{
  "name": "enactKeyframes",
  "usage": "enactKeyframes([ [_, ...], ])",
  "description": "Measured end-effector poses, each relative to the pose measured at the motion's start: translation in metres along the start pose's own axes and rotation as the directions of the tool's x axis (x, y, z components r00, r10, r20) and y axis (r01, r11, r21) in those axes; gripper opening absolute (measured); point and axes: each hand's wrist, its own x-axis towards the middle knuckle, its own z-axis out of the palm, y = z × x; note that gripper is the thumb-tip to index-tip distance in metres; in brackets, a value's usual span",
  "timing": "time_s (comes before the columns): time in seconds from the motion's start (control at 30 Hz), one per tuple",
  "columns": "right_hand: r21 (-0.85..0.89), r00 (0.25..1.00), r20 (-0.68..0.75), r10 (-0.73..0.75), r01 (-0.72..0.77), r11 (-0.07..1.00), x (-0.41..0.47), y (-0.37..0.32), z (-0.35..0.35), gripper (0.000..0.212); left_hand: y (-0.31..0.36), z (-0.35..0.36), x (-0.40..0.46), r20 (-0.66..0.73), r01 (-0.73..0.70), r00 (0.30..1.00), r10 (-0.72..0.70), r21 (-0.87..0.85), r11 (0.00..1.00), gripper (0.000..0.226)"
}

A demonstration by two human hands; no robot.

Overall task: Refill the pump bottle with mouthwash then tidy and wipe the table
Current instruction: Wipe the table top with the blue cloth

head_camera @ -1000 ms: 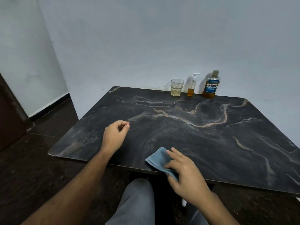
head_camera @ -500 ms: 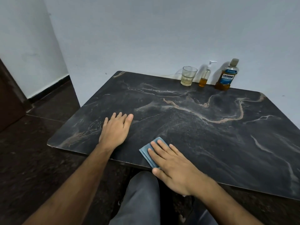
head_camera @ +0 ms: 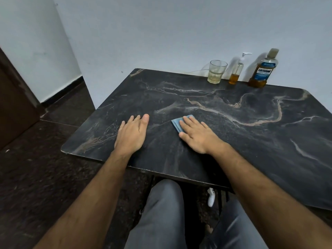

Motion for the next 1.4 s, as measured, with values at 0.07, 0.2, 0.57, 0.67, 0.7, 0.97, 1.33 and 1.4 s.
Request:
enactKeyframes([
  [0.07, 0.015, 0.999, -0.017, 0.033, -0.033, 0.999, -0.019, 0.007, 0.004, 0.061, 0.000, 0.001, 0.000, -0.003, -0.005, 1.000, 0.005, 0.010, 1.000, 0.070],
  [0.2, 0.026, 0.995, -0.052, 0.082, -0.081, 0.996, -0.041, -0.001, 0.015, 0.062, 0.002, 0.002, 0.001, -0.013, -0.001, 1.000, 0.001, 0.005, 1.000, 0.072],
  [0.57, -0.019, 0.973, -0.089, -0.214, 0.213, 0.977, -0.057, -0.087, 0.027, 0.069, -0.014, -0.009, 0.010, 0.002, 0.060, 0.998, -0.060, -0.207, 0.976, 0.072],
  [0.67, 0.002, 0.968, -0.084, -0.237, 0.238, 0.971, -0.105, -0.063, 0.034, 0.081, -0.016, -0.005, 0.010, 0.007, 0.031, 1.000, -0.030, -0.088, 0.996, 0.076],
  [0.7, 0.003, 0.976, -0.073, -0.204, 0.205, 0.979, -0.117, -0.049, 0.034, 0.086, -0.015, -0.002, 0.009, 0.001, 0.013, 1.000, -0.013, -0.043, 0.999, 0.079],
  [0.97, 0.085, 0.982, 0.010, 0.187, -0.187, 0.979, -0.066, 0.021, 0.008, 0.082, -0.007, 0.005, 0.006, 0.039, -0.058, 0.998, 0.050, 0.209, 0.976, 0.069],
  [1.33, 0.052, 0.995, -0.087, 0.048, -0.044, 0.998, -0.140, -0.012, 0.031, 0.112, -0.009, 0.005, 0.009, 0.074, -0.092, 0.994, 0.075, 0.271, 0.958, 0.071],
  [1.4, 0.060, 0.988, -0.065, 0.141, -0.137, 0.989, -0.156, 0.021, 0.027, 0.116, -0.010, 0.005, 0.009, 0.086, -0.109, 0.992, 0.088, 0.287, 0.952, 0.073],
])
